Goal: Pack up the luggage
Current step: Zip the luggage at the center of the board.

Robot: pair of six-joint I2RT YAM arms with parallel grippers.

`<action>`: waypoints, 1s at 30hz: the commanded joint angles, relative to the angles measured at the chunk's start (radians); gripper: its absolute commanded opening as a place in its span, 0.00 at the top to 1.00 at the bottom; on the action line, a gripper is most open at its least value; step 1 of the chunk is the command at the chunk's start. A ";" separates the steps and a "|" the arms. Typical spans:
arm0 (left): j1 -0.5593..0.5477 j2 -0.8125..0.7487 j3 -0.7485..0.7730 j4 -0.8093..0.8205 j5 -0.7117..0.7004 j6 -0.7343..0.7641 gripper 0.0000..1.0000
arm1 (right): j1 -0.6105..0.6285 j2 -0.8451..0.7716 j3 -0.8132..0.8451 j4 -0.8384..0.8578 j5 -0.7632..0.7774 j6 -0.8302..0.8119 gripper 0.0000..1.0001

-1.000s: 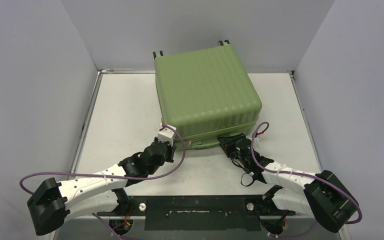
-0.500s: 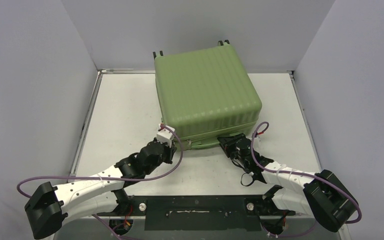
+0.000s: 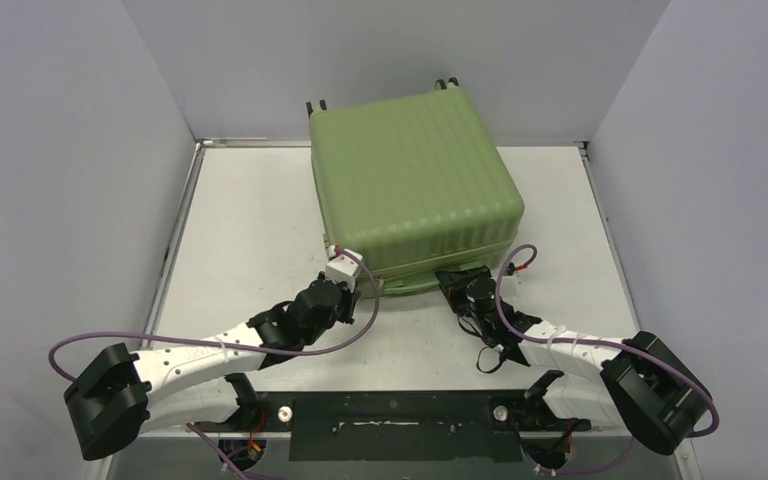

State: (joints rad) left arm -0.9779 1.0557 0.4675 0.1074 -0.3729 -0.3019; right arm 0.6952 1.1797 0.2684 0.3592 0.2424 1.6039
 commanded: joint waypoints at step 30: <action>-0.081 0.047 0.009 0.340 0.462 -0.133 1.00 | 0.134 0.134 0.024 -0.123 -0.167 -0.053 1.00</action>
State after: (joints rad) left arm -1.0595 1.0412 0.4217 0.3214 0.0002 -0.4198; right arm 0.7616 1.2556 0.3099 0.4034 0.3035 1.6211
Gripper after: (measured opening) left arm 0.006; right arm 0.276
